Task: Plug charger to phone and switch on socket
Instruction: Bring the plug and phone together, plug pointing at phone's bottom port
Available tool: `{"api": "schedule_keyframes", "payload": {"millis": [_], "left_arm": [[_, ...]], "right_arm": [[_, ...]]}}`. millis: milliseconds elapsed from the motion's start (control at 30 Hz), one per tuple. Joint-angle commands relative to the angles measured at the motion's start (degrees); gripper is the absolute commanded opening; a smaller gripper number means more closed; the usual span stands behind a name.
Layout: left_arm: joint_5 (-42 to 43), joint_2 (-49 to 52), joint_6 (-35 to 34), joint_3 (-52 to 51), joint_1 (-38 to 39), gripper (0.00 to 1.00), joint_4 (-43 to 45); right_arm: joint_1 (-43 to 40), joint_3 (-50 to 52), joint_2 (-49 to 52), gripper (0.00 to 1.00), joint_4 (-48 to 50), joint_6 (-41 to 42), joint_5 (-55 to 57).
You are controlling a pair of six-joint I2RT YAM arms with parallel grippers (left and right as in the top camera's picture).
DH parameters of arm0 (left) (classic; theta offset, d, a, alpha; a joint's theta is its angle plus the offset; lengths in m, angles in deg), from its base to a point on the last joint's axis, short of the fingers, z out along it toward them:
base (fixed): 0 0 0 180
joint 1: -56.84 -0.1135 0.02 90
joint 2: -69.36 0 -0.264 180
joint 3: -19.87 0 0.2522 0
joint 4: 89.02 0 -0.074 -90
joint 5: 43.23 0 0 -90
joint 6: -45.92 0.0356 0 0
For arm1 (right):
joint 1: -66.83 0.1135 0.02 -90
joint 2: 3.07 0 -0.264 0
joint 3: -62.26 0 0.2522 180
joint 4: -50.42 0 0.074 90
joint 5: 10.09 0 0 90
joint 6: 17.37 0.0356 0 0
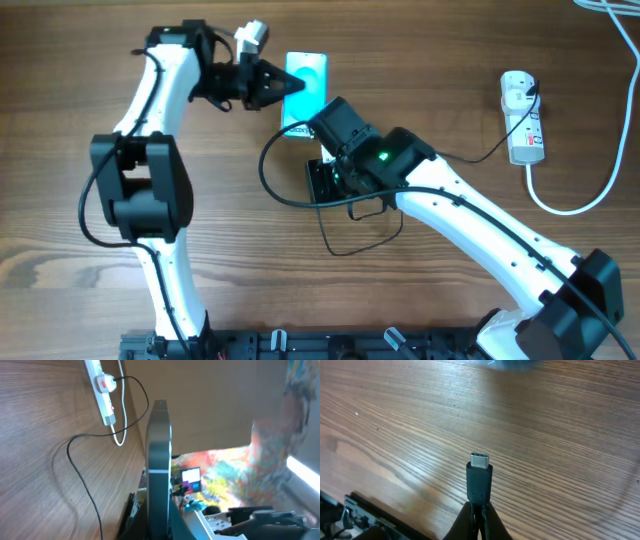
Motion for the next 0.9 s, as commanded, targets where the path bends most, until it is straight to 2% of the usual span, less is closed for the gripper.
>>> {"api": "schedule_keyframes", "payload": {"millis": [0, 133, 667, 733, 800, 867], "left_arm": [[2.0, -1.9, 3.8, 0.0, 0.3, 0.04, 0.6], [-1.3, -1.9, 3.8, 0.0, 0.4, 0.04, 0.6], [-0.8, -1.9, 3.7, 0.0, 1.6, 0.04, 2.4], [-0.8, -1.9, -4.1, 0.0, 1.3, 0.04, 8.6], [-2.1, -1.9, -22.7, 0.0, 0.4, 0.04, 21.0], [-7.7, -1.9, -39.4, 0.0, -0.2, 0.04, 30.4]], "right_arm": [[0.0, 0.0, 0.2, 0.04, 0.7, 2.6, 1.6], [0.0, -0.1, 0.2, 0.04, 2.6, 2.1, 1.6], [-0.2, -0.1, 0.2, 0.04, 5.8, 6.1, 4.6], [-0.2, -0.1, 0.2, 0.04, 6.0, 7.3, 4.6], [-0.2, -0.1, 0.2, 0.04, 5.9, 7.3, 4.5], [-0.2, -0.1, 0.2, 0.04, 5.6, 7.4, 4.3]]}}
